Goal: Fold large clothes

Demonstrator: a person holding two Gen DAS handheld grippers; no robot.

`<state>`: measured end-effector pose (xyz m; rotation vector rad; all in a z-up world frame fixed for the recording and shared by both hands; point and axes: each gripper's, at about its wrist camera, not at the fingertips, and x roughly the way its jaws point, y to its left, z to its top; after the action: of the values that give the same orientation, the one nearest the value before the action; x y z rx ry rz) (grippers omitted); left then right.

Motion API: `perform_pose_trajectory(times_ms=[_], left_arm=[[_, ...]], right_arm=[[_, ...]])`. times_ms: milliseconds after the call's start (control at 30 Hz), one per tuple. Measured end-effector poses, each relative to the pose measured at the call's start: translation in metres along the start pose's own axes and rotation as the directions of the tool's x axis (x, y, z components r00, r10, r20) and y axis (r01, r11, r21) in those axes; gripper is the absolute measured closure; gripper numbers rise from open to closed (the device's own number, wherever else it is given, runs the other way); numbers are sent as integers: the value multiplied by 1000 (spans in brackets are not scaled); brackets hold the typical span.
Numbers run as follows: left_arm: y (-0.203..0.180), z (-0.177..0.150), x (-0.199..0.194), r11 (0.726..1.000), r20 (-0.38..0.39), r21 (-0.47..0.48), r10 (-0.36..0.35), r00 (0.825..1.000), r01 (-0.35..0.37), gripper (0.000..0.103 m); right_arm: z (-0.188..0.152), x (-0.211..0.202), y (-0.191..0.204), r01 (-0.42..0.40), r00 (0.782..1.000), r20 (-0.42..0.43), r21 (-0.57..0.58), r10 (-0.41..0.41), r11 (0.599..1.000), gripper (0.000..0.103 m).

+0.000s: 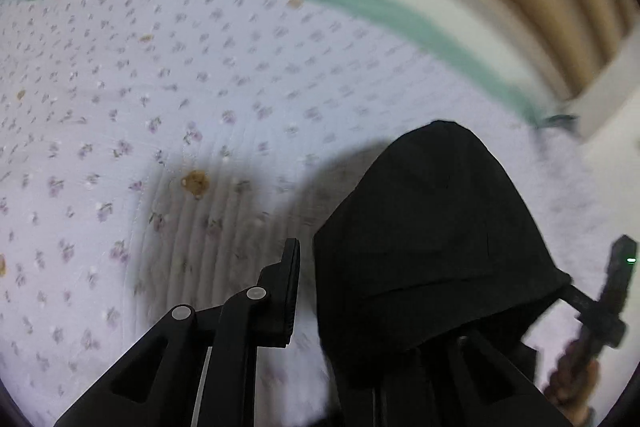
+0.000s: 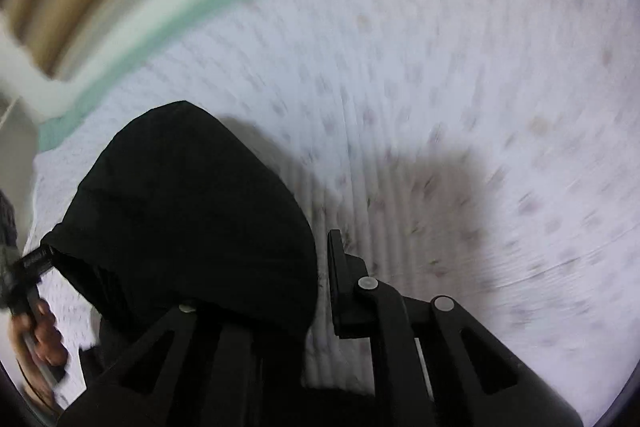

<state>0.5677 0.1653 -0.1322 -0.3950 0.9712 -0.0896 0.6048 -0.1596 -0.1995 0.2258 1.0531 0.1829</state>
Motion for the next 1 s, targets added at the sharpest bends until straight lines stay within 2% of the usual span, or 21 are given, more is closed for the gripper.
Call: perform_pose_trajectory(times_ms=[67, 100, 167, 233, 267, 300, 367, 433, 467, 500, 567, 633, 733, 800, 900, 933, 1000], left_arm=[[-5, -11, -17, 999, 15, 38, -12, 1000, 11, 84], [-2, -16, -13, 999, -2, 42, 0, 1000, 1, 81], [19, -29, 28, 997, -106, 24, 73, 992, -71, 75], [31, -41, 67, 993, -180, 59, 108, 978, -99, 69], [32, -48, 76, 992, -154, 84, 109, 982, -97, 67], [30, -49, 75, 990, -129, 103, 111, 985, -98, 66], [27, -51, 69, 989, -116, 111, 115, 987, -102, 65], [25, -54, 56, 987, -125, 120, 118, 985, -103, 61], [24, -53, 49, 987, -128, 123, 119, 985, -103, 59], [24, -54, 34, 987, -125, 131, 112, 986, -95, 59], [22, -58, 3, 985, -103, 162, 77, 992, -60, 57], [17, -63, -33, 981, -74, 192, 46, 996, -31, 50], [2, -58, -76, 972, 2, 235, -8, 1000, 8, 47], [-19, -44, -97, 966, 75, 254, -59, 995, 38, 47], [-46, -23, -103, 956, 105, 262, -161, 981, 129, 44], [-53, -17, -98, 954, 109, 269, -165, 980, 131, 44], [-69, -1, -80, 948, 103, 295, -159, 982, 122, 44]], right_arm=[[-9, -24, 12, 47, 998, 50, -87, -42, 995, 93], [-15, -25, 14, 59, 997, 52, -106, -53, 993, 93], [-24, -3, 9, 69, 998, 3, -106, -69, 992, 91], [-36, 37, -5, 72, 992, -99, -74, -79, 995, 86], [-42, 59, -14, 51, 985, -161, -60, -60, 997, 81], [-45, 71, -20, 37, 983, -176, -42, -44, 998, 80], [-44, 71, -26, 8, 986, -168, 0, -8, 1000, 76], [-42, 63, -26, 0, 985, -175, -13, -2, 1000, 72], [-42, 58, -26, -2, 984, -181, -24, -2, 1000, 67], [-43, 49, -25, 1, 982, -188, -45, -9, 999, 62], [-47, 27, -21, 6, 983, -181, -98, -24, 995, 47], [-51, -7, -16, -30, 988, -155, -167, 4, 985, 40], [-43, -48, 1, -78, 993, -101, -254, 54, 964, 39], [-29, -67, 21, -101, 995, -59, -323, 87, 941, 39], [-18, -88, 57, -133, 991, -45, -434, 126, 891, 36], [-19, -89, 63, -95, 995, -36, -479, 89, 873, 35], [-20, -83, 61, -41, 999, -46, -490, 21, 871, 35]])
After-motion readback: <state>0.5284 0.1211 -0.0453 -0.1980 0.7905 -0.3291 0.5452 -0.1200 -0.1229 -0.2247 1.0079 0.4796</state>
